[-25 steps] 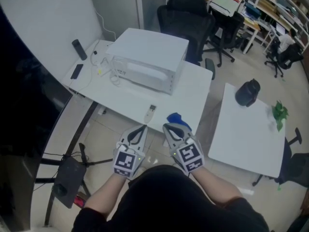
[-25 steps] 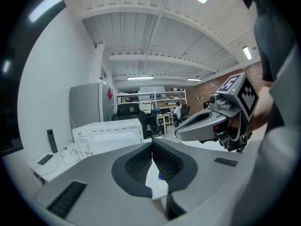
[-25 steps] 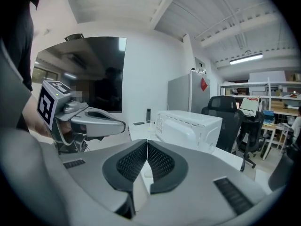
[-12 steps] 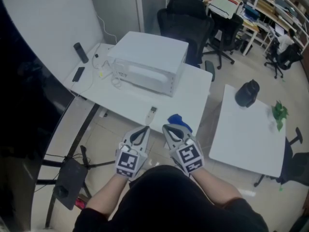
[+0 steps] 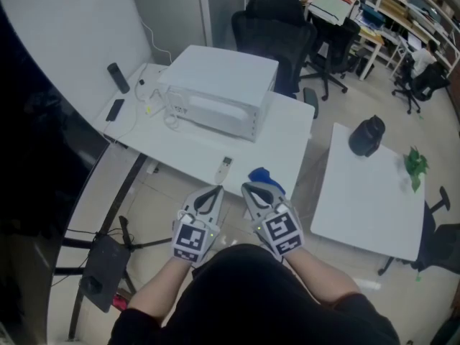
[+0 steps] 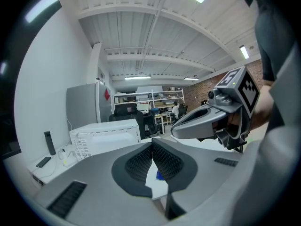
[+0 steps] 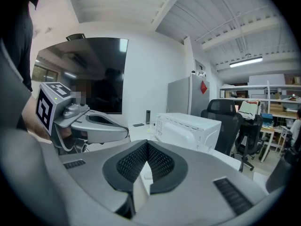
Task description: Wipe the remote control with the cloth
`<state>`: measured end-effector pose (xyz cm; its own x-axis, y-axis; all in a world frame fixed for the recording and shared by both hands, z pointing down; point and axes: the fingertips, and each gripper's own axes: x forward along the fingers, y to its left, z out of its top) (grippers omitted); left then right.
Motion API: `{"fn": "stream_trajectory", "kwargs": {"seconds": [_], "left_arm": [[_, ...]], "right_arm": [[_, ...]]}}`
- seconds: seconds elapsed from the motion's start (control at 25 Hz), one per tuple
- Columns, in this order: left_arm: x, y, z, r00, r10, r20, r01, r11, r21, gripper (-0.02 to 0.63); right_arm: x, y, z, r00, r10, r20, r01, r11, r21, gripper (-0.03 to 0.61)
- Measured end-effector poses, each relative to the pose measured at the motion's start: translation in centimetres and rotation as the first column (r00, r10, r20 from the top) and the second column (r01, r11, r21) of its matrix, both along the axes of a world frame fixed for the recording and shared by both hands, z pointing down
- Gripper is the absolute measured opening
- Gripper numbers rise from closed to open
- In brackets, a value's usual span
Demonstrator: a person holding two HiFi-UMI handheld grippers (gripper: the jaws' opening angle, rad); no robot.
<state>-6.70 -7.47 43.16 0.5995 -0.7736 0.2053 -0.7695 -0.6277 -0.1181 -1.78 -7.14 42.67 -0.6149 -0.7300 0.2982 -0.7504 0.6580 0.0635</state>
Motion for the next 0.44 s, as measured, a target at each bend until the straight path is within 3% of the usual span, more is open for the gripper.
{"fn": "stream_trajectory", "kwargs": {"seconds": [0.44], "left_arm": [[0.18, -0.25, 0.48, 1.000, 0.002, 0.001, -0.002, 1.000, -0.005, 0.000]], "right_arm": [[0.14, -0.09, -0.03, 1.000, 0.008, -0.001, -0.008, 1.000, -0.006, 0.008]]}}
